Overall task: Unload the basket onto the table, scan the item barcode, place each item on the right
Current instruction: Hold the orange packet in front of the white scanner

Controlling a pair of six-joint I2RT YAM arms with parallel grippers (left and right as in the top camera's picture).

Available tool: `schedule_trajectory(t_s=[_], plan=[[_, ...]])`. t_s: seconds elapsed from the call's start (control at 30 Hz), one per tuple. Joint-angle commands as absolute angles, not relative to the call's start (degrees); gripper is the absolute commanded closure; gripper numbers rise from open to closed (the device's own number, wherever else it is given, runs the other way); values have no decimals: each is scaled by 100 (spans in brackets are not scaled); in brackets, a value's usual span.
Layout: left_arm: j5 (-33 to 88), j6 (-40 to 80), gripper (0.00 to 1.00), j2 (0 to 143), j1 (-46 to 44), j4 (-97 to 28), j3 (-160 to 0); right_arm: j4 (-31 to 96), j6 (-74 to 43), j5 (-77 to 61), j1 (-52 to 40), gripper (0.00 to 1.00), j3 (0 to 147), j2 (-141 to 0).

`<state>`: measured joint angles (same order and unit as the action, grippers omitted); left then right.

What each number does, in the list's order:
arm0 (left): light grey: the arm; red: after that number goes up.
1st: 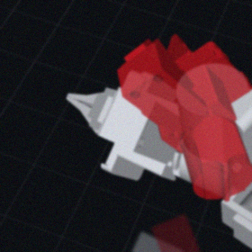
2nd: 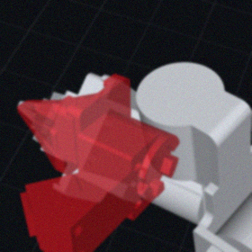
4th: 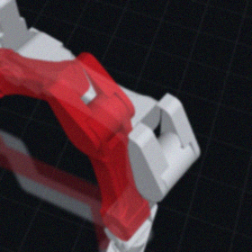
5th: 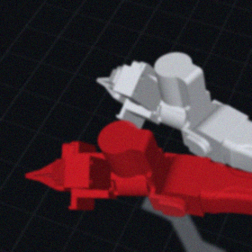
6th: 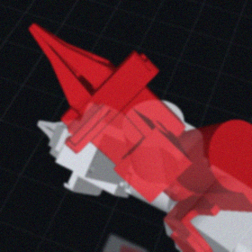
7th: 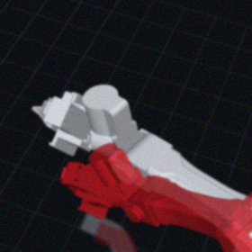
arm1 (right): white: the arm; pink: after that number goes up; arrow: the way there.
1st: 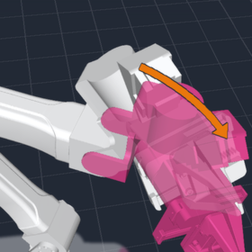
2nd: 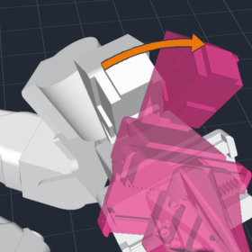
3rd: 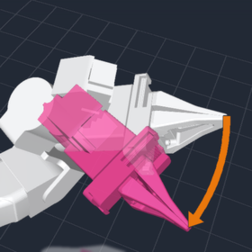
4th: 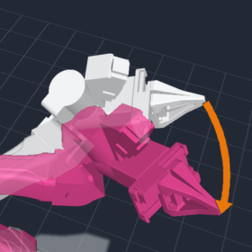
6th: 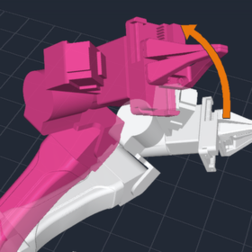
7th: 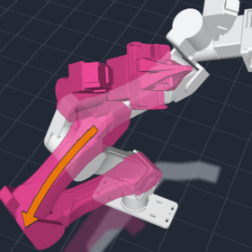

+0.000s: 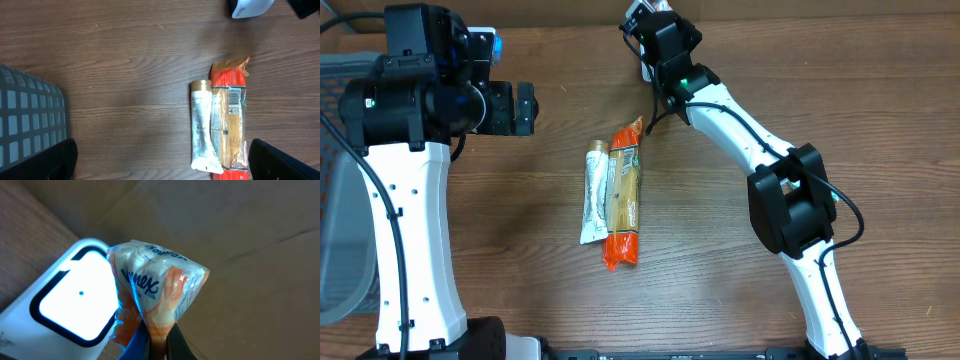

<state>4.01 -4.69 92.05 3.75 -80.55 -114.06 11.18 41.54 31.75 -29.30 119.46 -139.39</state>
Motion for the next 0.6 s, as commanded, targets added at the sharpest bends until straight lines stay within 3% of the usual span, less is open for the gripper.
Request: schedule_trajectory(t_s=[0.0,0.57], plan=[[386,-537,0,9192,384,-8034,-11491,1079,4274,3096,-2825,96,12003,-14049],[386,-537,0,9192,384,-8034,-11491,1188,4226,3074,-2825,96,12003,-14049]])
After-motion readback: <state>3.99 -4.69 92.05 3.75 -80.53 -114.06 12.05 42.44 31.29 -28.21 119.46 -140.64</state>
